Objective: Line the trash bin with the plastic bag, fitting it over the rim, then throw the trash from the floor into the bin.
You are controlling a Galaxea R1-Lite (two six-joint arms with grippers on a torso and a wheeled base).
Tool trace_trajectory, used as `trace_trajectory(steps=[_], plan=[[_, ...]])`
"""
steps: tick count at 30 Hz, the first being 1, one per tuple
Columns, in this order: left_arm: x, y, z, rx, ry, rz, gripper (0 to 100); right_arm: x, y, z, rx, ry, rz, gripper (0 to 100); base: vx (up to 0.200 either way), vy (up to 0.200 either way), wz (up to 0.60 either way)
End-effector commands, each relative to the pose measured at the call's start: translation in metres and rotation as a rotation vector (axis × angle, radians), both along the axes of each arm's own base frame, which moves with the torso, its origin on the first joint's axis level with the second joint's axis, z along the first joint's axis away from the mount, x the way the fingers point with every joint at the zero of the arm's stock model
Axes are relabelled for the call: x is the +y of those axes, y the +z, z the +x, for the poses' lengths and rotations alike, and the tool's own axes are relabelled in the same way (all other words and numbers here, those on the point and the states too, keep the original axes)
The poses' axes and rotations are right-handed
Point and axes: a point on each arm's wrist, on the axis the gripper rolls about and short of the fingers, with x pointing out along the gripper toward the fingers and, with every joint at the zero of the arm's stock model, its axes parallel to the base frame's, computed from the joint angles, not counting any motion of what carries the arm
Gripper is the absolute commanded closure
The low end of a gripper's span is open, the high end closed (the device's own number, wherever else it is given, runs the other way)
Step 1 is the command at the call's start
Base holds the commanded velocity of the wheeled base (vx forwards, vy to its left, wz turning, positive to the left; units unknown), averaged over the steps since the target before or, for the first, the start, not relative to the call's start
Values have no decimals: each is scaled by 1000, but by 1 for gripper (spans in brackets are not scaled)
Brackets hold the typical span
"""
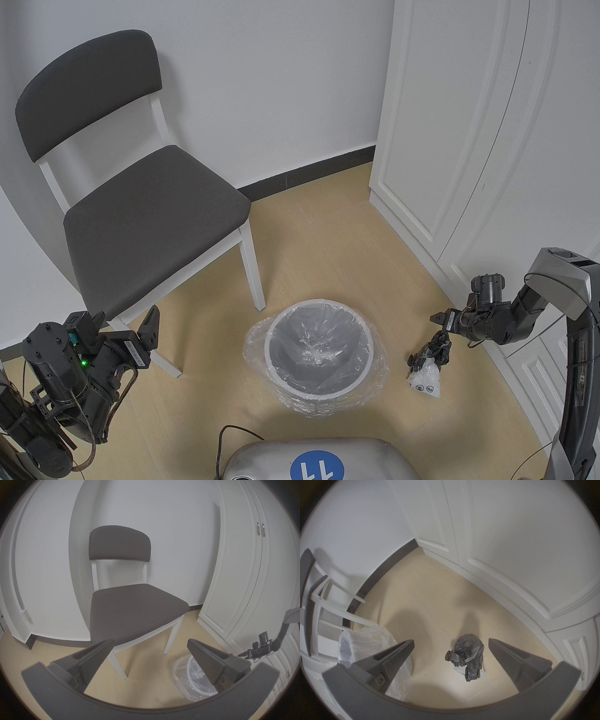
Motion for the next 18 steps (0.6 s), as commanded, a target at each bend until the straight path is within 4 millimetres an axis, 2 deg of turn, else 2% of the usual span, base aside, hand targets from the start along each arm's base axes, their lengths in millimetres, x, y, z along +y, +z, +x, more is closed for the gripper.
trace_trajectory(steps=[1,10,13,15,18], plan=[[0,-5,-2,26,-5,14,0,-5,-32,4,56,-25,12,0,0,0,0],[0,-5,-2,24,-7,13,0,-20,-32,15,98,-53,47,0,0,0,0],[0,-5,-3,22,-5,14,0,-20,-28,24,132,-69,93,0,0,0,0],[0,-4,-3,21,-5,10,0,-19,-27,40,178,-113,145,0,0,0,0],[0,-4,-3,20,-5,9,0,-18,-24,52,239,-138,166,0,0,0,0]])
